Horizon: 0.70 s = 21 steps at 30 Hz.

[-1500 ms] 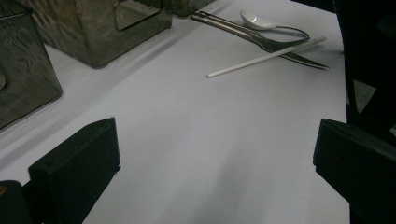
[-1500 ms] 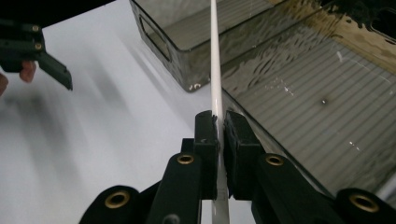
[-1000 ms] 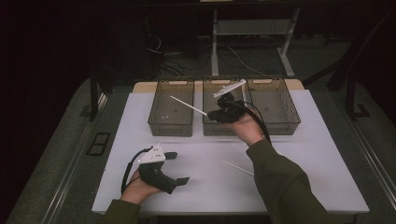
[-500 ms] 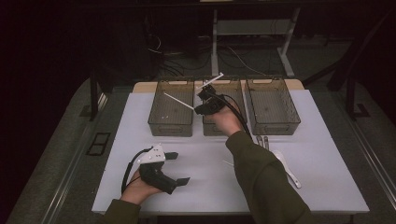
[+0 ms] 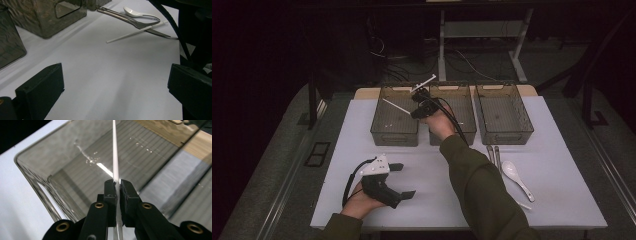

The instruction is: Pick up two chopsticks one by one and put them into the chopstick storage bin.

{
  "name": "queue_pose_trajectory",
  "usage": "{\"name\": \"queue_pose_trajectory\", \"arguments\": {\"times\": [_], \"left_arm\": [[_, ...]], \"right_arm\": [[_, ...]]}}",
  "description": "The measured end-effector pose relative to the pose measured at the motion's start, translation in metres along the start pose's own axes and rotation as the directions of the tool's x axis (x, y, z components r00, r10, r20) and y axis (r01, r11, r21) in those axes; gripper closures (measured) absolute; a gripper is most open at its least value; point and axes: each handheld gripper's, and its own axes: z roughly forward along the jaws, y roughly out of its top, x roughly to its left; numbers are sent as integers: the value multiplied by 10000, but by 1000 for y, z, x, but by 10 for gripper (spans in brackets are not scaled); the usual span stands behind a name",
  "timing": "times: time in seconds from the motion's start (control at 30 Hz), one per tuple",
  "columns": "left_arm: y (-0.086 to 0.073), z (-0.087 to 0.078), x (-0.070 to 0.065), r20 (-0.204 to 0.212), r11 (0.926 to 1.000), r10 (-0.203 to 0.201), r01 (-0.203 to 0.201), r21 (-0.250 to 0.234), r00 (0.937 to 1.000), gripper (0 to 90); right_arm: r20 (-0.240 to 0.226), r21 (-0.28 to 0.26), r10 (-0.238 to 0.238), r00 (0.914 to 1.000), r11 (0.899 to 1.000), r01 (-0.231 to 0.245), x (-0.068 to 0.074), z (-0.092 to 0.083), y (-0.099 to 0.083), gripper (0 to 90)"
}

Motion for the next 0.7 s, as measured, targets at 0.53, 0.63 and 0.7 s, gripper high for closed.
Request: {"name": "queue_pose_trajectory", "arguments": {"times": [0.53,0.63,0.7], "left_arm": [[0,1,0,61,10000,25,-26,41,10000,0],[0,1,0,60,10000,43,-43,45,10000,0],[0,1,0,50,10000,37,-37,43,10000,0]], "right_arm": [[-20,228,108,9999,9997,-107,10,20,6,760],[-48,110,91,9999,9999,-90,10,17,6,716],[-59,34,143,9999,9999,-143,8,14,6,689]]}}
